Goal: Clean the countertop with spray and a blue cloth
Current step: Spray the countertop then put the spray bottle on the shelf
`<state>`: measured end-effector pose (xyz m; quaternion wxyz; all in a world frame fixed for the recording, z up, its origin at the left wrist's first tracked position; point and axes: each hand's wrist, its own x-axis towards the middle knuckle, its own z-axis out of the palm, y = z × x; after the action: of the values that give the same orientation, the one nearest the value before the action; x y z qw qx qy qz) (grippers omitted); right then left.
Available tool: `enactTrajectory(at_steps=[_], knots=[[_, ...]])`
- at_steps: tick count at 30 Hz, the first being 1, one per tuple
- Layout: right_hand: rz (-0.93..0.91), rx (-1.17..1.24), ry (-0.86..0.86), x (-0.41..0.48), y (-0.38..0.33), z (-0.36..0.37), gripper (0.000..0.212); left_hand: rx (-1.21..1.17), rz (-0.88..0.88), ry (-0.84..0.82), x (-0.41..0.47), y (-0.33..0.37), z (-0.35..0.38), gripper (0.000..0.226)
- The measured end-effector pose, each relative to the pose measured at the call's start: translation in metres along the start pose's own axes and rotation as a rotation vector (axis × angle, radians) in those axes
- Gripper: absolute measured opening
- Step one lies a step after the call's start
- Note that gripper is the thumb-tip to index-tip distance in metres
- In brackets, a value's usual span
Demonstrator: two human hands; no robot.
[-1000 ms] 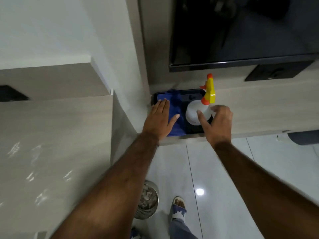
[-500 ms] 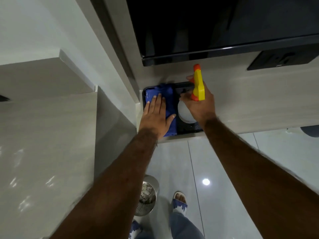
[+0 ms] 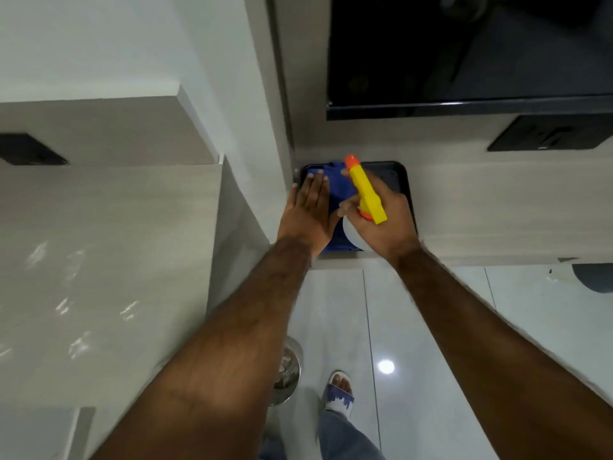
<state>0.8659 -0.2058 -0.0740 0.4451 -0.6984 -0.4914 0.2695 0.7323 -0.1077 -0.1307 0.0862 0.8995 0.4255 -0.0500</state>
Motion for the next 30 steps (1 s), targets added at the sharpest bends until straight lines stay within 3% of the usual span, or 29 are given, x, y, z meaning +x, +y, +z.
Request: enactTrajectory(at_steps=[3, 7, 16, 20, 24, 30], knots=[[0.020, 0.064, -0.048, -0.006, -0.034, 0.024, 0.058, -0.037, -0.040, 0.059, -0.035, -0.035, -0.017, 0.076], [0.011, 0.194, -0.193, -0.013, -0.084, 0.076, 0.053, -0.082, -0.232, 0.133, -0.101, -0.102, -0.028, 0.068], [0.203, -0.057, -0.604, -0.039, -0.166, 0.241, 0.016, -0.197, -0.776, 0.228, -0.292, -0.261, -0.007, 0.075], [0.349, -0.171, -0.614, -0.053, -0.178, 0.298, 0.021, -0.206, -0.930, 0.278, -0.357, -0.311, 0.010, 0.073], [0.511, -0.115, -0.701, -0.064, -0.205, 0.346, 0.017, -0.237, -1.045, 0.286, -0.390, -0.359, 0.020, 0.073], [0.436, -0.247, -0.752, -0.062, -0.252, 0.420, 0.020, -0.254, -1.160, 0.252, -0.399, -0.440, 0.030, 0.080]])
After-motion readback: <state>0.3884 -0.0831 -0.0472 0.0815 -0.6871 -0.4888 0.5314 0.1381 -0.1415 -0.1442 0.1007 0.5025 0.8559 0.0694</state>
